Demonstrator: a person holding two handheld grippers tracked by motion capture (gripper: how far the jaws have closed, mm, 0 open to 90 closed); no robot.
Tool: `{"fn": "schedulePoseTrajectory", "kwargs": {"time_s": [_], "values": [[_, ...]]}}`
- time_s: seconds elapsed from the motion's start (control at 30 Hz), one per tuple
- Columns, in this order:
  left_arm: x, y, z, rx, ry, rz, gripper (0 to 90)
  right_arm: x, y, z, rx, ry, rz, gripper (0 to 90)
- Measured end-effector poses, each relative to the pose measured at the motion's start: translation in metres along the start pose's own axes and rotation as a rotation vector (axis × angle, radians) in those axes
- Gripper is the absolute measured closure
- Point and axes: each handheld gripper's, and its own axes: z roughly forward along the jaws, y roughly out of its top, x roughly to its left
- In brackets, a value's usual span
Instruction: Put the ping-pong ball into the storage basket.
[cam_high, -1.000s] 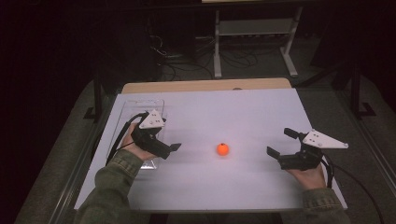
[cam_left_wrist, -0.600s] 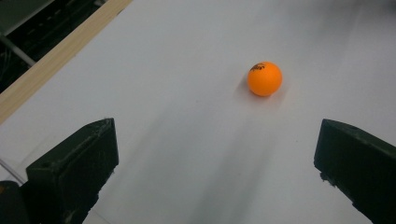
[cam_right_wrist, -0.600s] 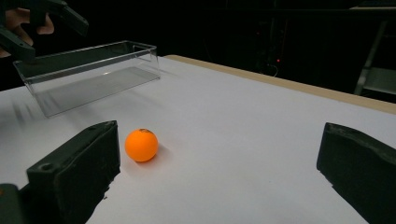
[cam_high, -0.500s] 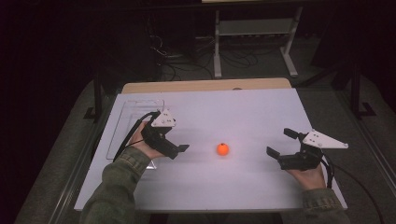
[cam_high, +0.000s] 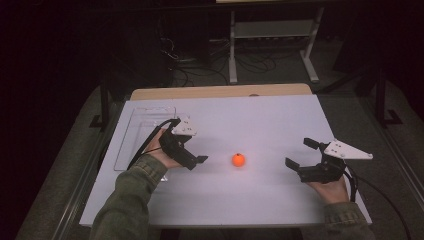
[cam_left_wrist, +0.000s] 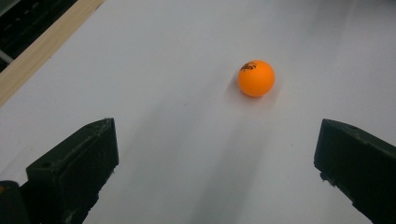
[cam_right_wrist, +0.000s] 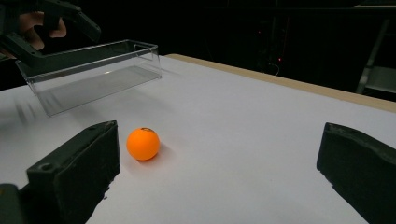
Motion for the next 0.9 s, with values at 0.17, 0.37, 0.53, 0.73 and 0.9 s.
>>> {"fn": "schedulePoseTrajectory", "kwargs": {"time_s": [0.17,0.37,0.53,0.73,0.9], "values": [[-0.001,0.005,0.006,0.029,-0.033,0.022,0.0,0.0,-0.001,0.001,0.012,0.005,-0.002,0.0],[-0.001,0.009,0.012,0.049,-0.045,0.031,0.0,0.001,-0.001,0.001,0.013,0.007,-0.005,0.0],[-0.001,0.015,0.019,0.079,-0.057,0.047,0.0,0.001,0.0,0.0,0.01,0.009,-0.006,0.0],[0.0,0.02,0.027,0.102,-0.072,0.056,0.0,0.001,0.0,0.0,0.007,0.011,-0.006,0.0],[0.0,0.023,0.035,0.135,-0.088,0.078,0.0,0.001,0.0,0.0,0.007,0.012,-0.005,0.0]]}}
